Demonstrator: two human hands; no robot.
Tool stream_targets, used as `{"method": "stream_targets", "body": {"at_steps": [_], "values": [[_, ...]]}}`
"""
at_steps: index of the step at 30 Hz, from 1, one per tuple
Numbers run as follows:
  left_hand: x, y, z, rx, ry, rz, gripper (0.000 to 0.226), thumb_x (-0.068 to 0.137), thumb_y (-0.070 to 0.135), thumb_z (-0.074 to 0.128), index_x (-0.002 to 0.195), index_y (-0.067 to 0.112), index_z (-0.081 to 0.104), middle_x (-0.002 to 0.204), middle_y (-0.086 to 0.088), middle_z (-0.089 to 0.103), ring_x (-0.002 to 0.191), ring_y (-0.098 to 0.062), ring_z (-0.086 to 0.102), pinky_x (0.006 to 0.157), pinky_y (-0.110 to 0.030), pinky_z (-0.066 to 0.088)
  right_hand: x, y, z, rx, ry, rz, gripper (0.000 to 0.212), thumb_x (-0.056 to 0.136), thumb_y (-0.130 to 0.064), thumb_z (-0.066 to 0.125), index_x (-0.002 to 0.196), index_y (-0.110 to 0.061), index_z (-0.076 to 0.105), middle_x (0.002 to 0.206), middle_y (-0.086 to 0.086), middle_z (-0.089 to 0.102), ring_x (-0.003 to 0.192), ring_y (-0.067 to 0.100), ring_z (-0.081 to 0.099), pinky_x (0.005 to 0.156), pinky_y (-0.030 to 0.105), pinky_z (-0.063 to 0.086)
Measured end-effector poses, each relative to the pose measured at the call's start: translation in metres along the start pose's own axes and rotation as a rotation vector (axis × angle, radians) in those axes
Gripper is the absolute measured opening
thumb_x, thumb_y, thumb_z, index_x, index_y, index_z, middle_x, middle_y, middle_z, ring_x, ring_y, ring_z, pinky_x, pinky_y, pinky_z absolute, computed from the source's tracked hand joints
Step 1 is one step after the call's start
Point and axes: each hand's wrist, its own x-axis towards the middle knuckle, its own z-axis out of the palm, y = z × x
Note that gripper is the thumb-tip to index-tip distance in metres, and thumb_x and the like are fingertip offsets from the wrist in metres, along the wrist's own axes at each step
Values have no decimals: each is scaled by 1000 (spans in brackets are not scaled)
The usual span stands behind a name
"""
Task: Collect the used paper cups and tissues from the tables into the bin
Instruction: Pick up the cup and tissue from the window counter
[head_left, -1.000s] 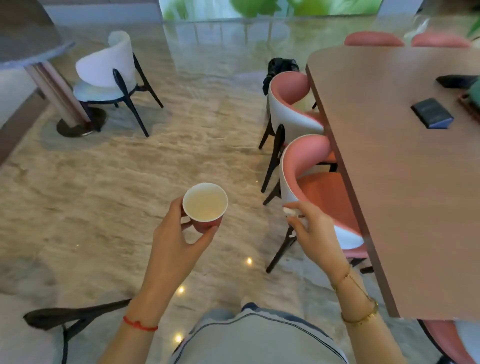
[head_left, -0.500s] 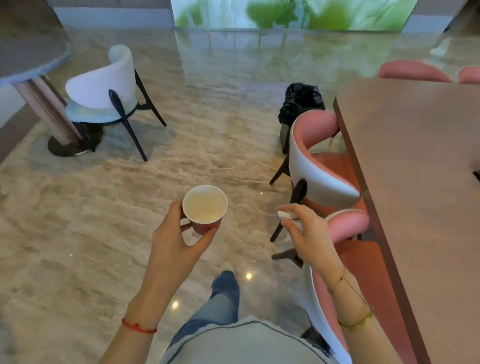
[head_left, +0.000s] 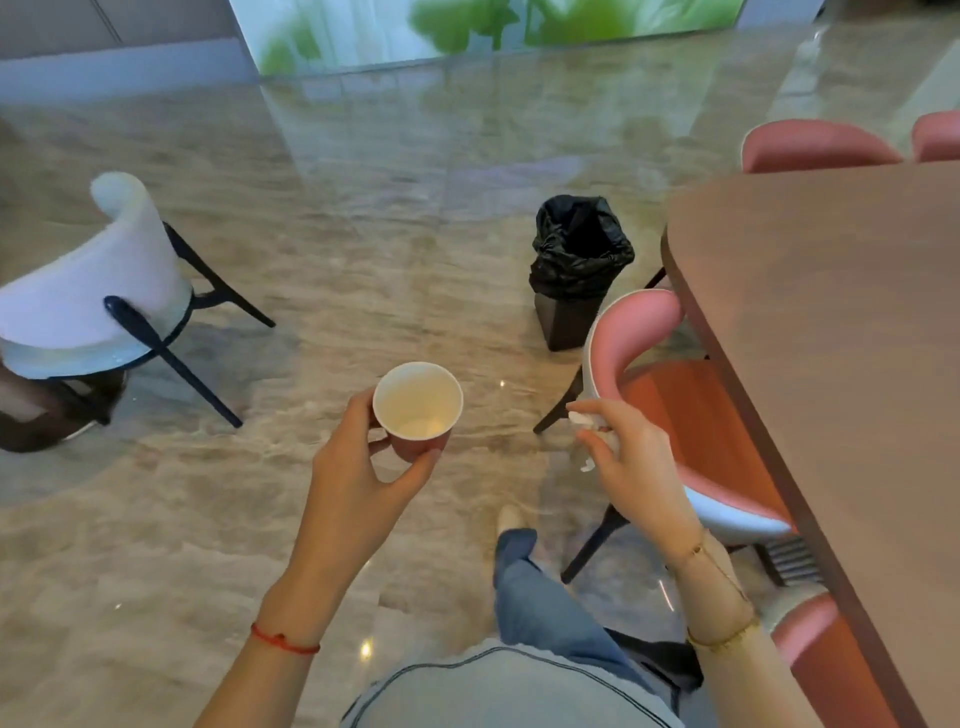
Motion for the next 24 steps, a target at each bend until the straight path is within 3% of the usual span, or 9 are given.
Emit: {"method": "stream_targets", "body": {"at_steps": [7,12,18,20,24], "values": [[186,-36,40,-20,-6,-10,64,71,34,81,122,41,43,112,36,52,102,17,53,73,0,43,184,25,14,45,-3,25,23,92,-11,59,114,-15,64,103,-1,66,101,17,59,89,36,48],[336,-39,67,-36,-17,15,61,71,38,80,120,43,43,113,41,51,104,15,53,75,-1,44,340,36,6,2,21,9,25,90,-9,59,113,-19,64,109,-5,64,106,11,55,89,18,37],[480,-46,97,-48,-47,35,61,72,37,80,116,52,41,113,38,52,102,15,54,76,-2,44,481,50,1,-13,44,22,27,90,-10,59,113,-24,63,105,-11,62,103,11,55,89,27,42],[528,-53,113,-58,-82,36,59,72,36,80,117,46,43,113,34,53,102,13,55,77,-3,45,518,61,1,-11,80,35,27,90,-11,60,113,-24,62,103,-12,61,101,11,56,88,28,43],[619,-69,154,-85,-169,73,61,72,34,80,121,39,44,115,31,53,104,13,54,78,-3,45,584,95,4,-46,129,116,27,90,-11,61,113,-25,62,102,-12,60,100,8,54,85,20,41]]}}
